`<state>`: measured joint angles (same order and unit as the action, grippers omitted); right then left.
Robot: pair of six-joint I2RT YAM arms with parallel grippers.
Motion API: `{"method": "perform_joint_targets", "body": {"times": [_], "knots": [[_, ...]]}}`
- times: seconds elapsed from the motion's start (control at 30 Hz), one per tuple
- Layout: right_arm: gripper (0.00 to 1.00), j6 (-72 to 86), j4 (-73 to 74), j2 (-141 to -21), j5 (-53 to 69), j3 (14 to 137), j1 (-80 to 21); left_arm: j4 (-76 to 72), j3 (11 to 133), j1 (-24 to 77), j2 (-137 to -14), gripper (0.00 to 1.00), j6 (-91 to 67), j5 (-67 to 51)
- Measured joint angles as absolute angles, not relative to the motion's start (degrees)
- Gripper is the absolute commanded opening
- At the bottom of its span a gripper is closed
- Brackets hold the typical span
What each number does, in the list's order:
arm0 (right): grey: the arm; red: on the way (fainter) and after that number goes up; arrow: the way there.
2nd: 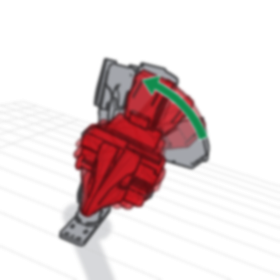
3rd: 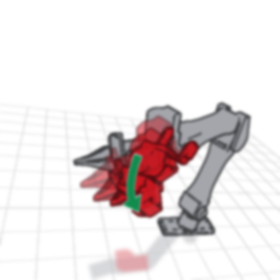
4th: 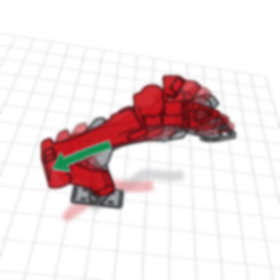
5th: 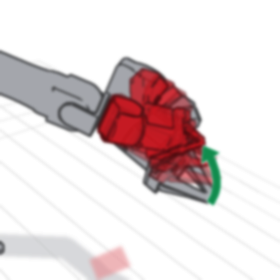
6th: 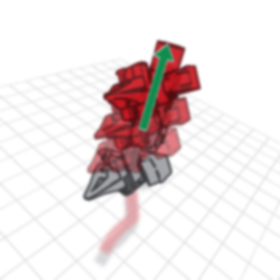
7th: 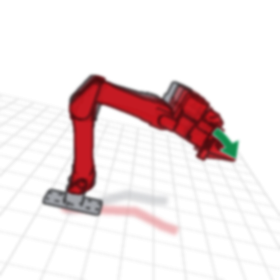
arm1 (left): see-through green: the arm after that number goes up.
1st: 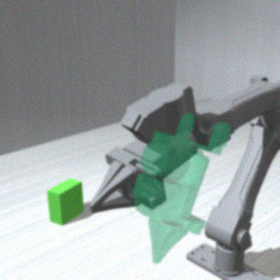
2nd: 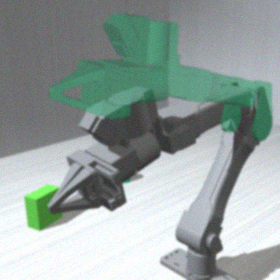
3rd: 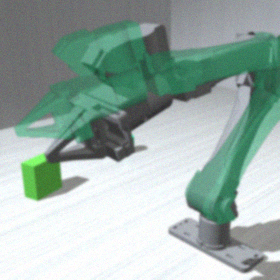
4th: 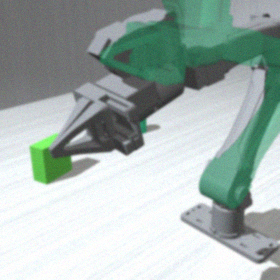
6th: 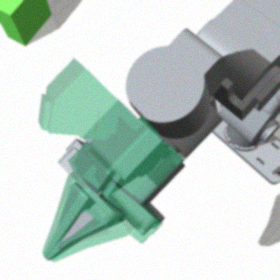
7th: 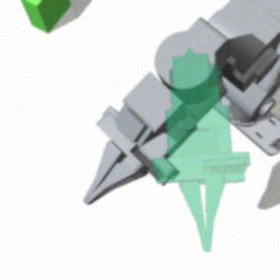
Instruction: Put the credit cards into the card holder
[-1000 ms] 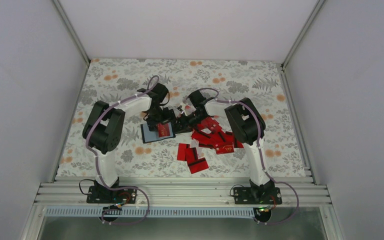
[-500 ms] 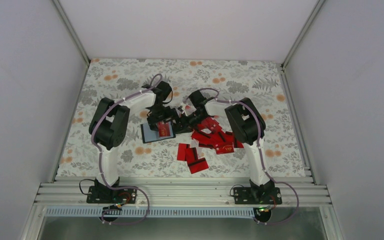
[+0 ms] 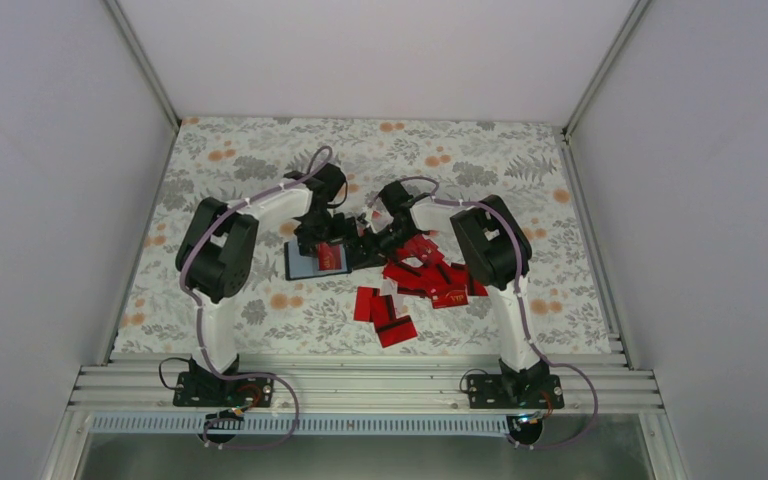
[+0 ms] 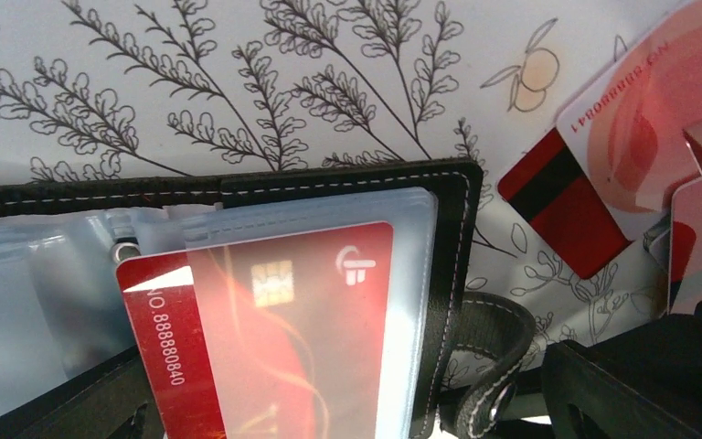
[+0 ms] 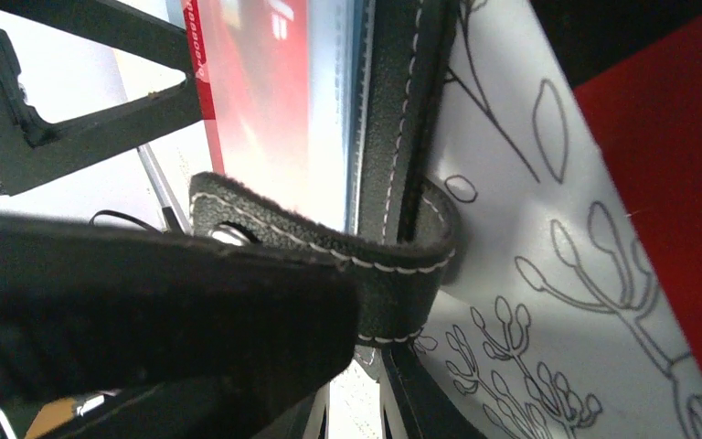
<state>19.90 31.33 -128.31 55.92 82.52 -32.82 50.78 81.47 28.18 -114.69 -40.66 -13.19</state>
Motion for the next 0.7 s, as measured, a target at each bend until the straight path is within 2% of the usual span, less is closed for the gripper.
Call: {"method": "perform_joint_targets", "body": {"times": [0.7], "knots": [[0.16,20.1,32.2,-128.3,55.9,82.6,-32.8,47.4,77.0,28.9,-111.8,1.00,-33.6,-11.1]]}}
